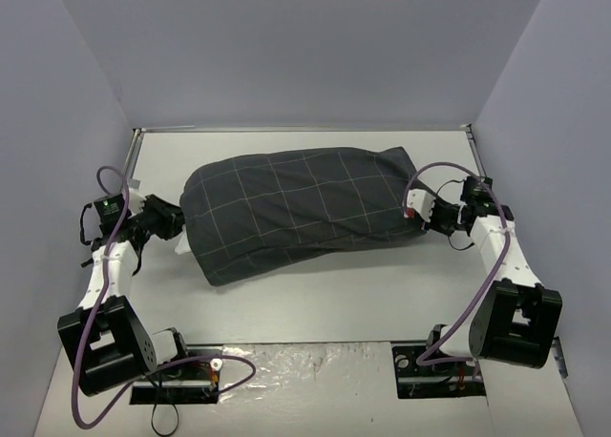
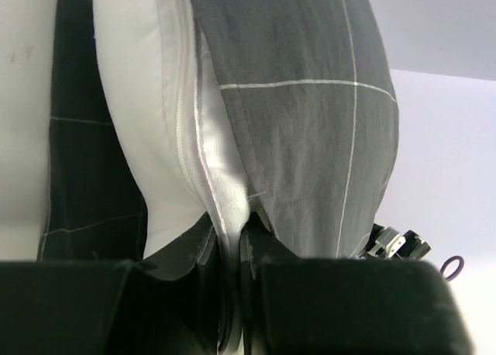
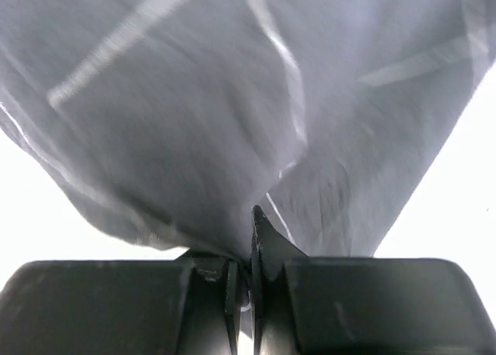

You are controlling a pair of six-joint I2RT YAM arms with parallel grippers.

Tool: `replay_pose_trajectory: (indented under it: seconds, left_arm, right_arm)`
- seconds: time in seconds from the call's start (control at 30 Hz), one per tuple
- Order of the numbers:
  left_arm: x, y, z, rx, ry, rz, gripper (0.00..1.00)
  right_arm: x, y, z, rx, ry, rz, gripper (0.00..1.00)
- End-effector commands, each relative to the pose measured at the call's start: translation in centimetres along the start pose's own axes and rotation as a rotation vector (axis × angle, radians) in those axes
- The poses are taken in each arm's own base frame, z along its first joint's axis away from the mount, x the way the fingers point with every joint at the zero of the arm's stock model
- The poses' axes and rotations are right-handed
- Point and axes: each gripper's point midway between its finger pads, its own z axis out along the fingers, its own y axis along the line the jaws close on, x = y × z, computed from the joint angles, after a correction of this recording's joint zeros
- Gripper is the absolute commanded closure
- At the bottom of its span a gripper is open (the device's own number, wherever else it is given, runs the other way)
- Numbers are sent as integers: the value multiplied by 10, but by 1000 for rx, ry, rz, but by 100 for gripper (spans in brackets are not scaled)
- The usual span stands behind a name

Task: Remove the pillowcase from the pillow

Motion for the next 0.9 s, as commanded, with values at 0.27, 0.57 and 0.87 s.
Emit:
replay_pose_trajectory:
  seconds: [0.27, 0.57, 0.87]
  left_arm:
    - [-68, -124, -42, 229, -256, 109, 98]
    - [-75, -119, -58, 198, -343, 56, 98]
    - [-68, -36, -31, 73, -264, -60, 98]
  right_arm:
    - [-93, -135, -151, 374, -430, 468, 100]
    - [-127, -154, -209, 503, -488, 477, 100]
    - [-9, -100, -132, 475, -188, 629, 100]
